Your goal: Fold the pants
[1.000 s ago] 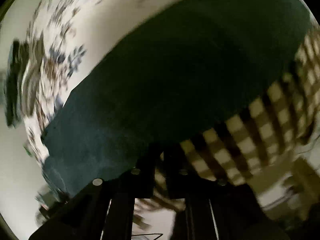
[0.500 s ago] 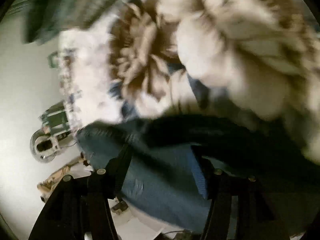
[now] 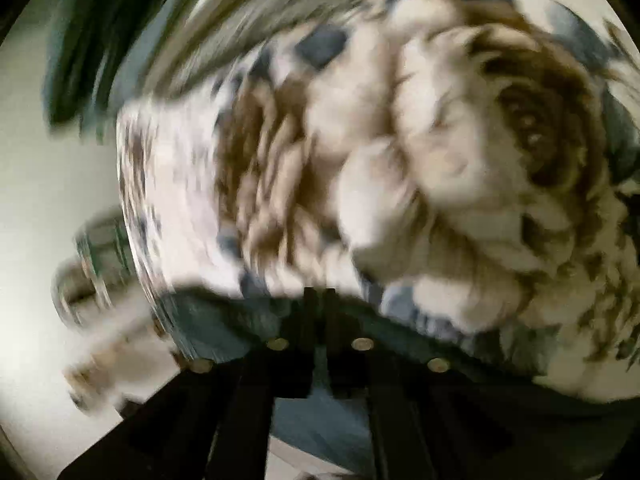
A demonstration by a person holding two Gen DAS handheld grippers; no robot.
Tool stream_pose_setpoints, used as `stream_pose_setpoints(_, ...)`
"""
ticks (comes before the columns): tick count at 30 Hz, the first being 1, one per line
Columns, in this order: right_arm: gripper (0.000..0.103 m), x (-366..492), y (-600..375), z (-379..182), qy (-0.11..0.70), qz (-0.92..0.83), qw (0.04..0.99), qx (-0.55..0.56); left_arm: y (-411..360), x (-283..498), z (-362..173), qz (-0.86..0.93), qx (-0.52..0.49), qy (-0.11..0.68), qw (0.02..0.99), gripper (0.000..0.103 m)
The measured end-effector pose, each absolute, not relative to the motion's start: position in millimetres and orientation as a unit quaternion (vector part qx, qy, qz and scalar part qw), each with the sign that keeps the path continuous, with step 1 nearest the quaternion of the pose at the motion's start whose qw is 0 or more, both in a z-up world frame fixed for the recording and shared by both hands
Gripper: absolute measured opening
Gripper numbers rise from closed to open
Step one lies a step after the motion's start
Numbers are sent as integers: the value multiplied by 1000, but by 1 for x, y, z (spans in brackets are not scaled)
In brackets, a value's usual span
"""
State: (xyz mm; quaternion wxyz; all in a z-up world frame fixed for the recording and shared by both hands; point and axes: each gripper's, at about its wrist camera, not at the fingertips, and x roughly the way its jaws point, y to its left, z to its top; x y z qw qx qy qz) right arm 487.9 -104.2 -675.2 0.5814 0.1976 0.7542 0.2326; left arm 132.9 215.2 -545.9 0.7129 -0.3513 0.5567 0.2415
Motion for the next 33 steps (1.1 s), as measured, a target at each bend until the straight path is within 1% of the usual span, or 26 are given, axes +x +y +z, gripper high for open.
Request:
stream_pose_setpoints(1, 44, 483, -97, -676, 755, 239, 586, 173, 215, 128, -544, 246, -345, 556, 715, 28)
stream_pose_setpoints(3, 44, 475, -83, -682, 756, 246, 586, 157, 218, 124, -544, 251, -344, 550, 718, 28)
stream_pose_setpoints(7, 43, 474, -61, -708, 765, 232, 576, 171, 233, 125, -552, 264, -381, 532, 708, 29)
stream_pose_setpoints(8, 20, 474, -59, -708, 756, 230, 586, 178, 237, 127, -553, 269, -387, 527, 708, 29)
stream_pose_setpoints(9, 9, 474, -49, -710, 750, 227, 596, 175, 240, 128, -553, 270, -393, 520, 709, 29)
stream_pose_setpoints(11, 8, 474, -40, -701, 732, 215, 629, 151, 244, 132, -552, 271, -399, 511, 712, 29)
stream_pose_setpoints(13, 7, 470, -44, -683, 707, 208, 658, 154, 246, 136, -550, 268, -400, 508, 715, 30)
stream_pose_setpoints(14, 7, 471, -54, -679, 700, 197, 666, 168, 247, 137, -550, 266, -397, 508, 717, 32)
stream_pose_setpoints(18, 7, 471, -76, -686, 707, 170, 655, 205, 251, 146, -554, 261, -394, 508, 720, 36)
stream_pose_setpoints(21, 8, 469, -79, -697, 728, 169, 624, 230, 257, 159, -567, 256, -405, 520, 707, 37)
stream_pose_setpoints(24, 22, 467, -86, -691, 733, 182, 611, 239, 265, 160, -574, 264, -432, 497, 705, 35)
stream_pose_setpoints(25, 33, 465, -90, -685, 733, 181, 614, 228, 268, 158, -570, 262, -439, 477, 715, 18)
stream_pose_setpoints(26, 34, 462, -98, -677, 730, 184, 621, 219, 270, 158, -567, 261, -438, 471, 720, 13)
stream_pose_setpoints(27, 34, 453, -102, -668, 721, 189, 632, 214, 271, 159, -563, 262, -433, 468, 725, 13)
stream_pose_setpoints(28, 39, 445, -105, -661, 716, 187, 639, 210, 271, 160, -558, 261, -427, 463, 731, 12)
stream_pose_setpoints(29, 40, 437, -115, -654, 713, 181, 645, 205, 271, 161, -555, 260, -423, 461, 735, 12)
stream_pose_setpoints(32, 41, 400, -161, -639, 710, 149, 650, 227, 276, 164, -552, 263, -409, 462, 741, 11)
stream_pose_setpoints(33, 41, 388, -178, -638, 710, 134, 649, 238, 280, 163, -554, 268, -411, 461, 740, 9)
